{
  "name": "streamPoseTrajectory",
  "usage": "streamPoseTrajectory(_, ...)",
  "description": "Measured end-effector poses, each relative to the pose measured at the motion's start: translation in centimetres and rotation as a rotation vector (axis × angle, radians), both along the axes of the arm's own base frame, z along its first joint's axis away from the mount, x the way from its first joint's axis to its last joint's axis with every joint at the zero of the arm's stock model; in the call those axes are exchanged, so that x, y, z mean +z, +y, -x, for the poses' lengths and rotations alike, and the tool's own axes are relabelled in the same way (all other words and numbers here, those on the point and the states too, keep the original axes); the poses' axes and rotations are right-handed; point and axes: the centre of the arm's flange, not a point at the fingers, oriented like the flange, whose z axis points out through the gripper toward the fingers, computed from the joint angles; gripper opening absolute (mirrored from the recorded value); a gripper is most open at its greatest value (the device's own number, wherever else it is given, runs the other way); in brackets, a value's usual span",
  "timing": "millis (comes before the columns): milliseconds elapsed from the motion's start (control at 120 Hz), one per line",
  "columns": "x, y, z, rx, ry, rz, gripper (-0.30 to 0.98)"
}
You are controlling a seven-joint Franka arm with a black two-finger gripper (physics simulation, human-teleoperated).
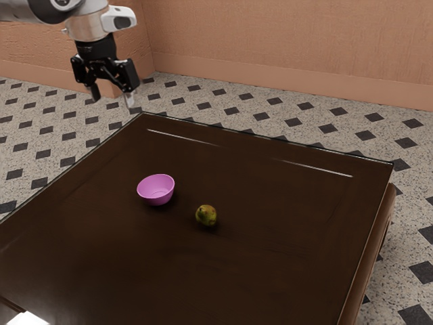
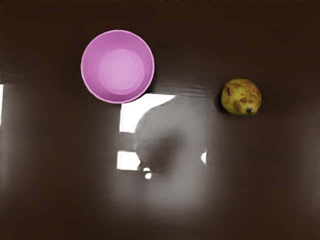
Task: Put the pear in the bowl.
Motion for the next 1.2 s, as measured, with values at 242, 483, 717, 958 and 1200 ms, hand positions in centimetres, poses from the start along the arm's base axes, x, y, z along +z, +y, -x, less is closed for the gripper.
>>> streamPoseTrajectory(242,-3.3,0.5,1.7,0.026,0.052,0.03,0.69)
streamPoseTrajectory(483,-19.2,-4.4,-3.1,-0.049,0.26,0.034,0.69)
streamPoseTrajectory(717,-25.7,-8.2,-6.4,-0.103,0.263,0.036,0.69)
streamPoseTrajectory(958,-30.1,-14.0,-8.3,-0.156,0.275,0.038,0.69)
streamPoseTrajectory(1200,-33.7,-13.6,-9.1,-0.145,0.318,0.036,0.69)
